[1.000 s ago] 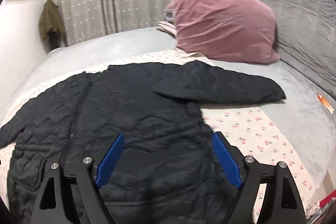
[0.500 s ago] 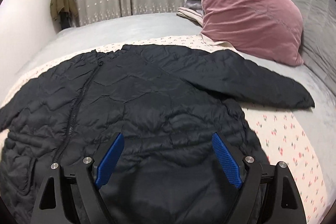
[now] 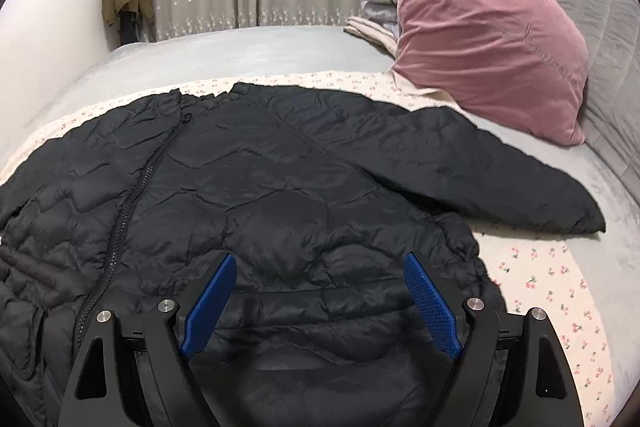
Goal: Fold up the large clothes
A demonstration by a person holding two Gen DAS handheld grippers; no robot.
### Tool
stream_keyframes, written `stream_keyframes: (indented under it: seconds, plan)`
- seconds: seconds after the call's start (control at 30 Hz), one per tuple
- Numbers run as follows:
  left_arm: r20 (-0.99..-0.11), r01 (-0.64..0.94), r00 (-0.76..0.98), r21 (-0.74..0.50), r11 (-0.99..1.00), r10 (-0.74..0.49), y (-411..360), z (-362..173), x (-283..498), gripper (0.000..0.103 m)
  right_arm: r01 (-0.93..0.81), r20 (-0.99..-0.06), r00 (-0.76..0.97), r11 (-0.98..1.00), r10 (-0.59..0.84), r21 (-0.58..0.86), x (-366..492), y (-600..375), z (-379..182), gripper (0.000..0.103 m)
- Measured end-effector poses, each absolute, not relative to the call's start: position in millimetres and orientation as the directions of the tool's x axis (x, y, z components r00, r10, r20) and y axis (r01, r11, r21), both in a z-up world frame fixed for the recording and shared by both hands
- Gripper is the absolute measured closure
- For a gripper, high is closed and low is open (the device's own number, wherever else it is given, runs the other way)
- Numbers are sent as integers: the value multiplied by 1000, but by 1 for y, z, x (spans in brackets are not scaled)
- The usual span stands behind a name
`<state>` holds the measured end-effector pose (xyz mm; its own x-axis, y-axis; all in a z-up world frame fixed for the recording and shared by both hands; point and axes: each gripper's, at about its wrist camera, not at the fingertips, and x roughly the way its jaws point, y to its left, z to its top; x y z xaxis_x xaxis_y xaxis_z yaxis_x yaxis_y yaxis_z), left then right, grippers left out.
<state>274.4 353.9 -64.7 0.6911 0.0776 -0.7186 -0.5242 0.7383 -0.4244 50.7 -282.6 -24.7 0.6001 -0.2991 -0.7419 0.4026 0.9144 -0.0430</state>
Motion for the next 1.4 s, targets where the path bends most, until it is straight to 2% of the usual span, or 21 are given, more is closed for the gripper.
stream_keyframes:
  seconds: [0.17, 0.33, 0.5, 0.77, 1.0, 1.03, 1.1, 1.13, 1.17, 1.27, 1.4]
  plan:
    - [-601, -388, 797, -423, 819, 67, 320, -16, 270, 98, 413, -744, 599, 910, -296, -30, 49, -287, -24, 16]
    - [-493, -202, 869, -427, 882, -40, 263, 45, 265, 98, 427, -748, 607, 904, -267, 24, 46, -291, -22, 16]
    - [-426, -38, 891, -415, 909, -157, 209, 91, 261, 98, 446, -740, 619, 894, -264, 54, 43, -293, -19, 16]
    - [-399, 206, 828, -436, 876, -394, 98, 111, 259, 99, 455, -740, 626, 886, -245, 91, 40, -299, -18, 16]
    - [-439, 364, 716, -429, 827, -543, 12, 80, 253, 98, 459, -742, 630, 881, -228, 119, 37, -303, -18, 16]
    - [-443, 396, 686, -439, 807, -578, 3, 73, 253, 96, 459, -743, 630, 880, -225, 124, 37, -304, -18, 16]
    - [-463, 469, 615, -435, 768, -638, -11, 61, 250, 70, 460, -743, 632, 879, -221, 129, 36, -305, -18, 16]
    - [-480, 484, 603, -415, 771, -637, -14, 57, 247, 49, 459, -740, 636, 878, -218, 136, 36, -305, -18, 16]
    - [-486, 490, 613, -384, 782, -623, -15, 56, 240, 38, 454, -736, 645, 878, -207, 152, 35, -306, -18, 16]
    - [-474, 489, 667, -304, 818, -575, 4, 59, 227, 34, 424, -738, 663, 875, -124, 234, 35, -311, -18, 16]
    - [-498, 385, 742, -233, 893, -449, 60, 51, 234, 34, 383, -728, 685, 838, 26, 390, 34, -316, -14, 16]
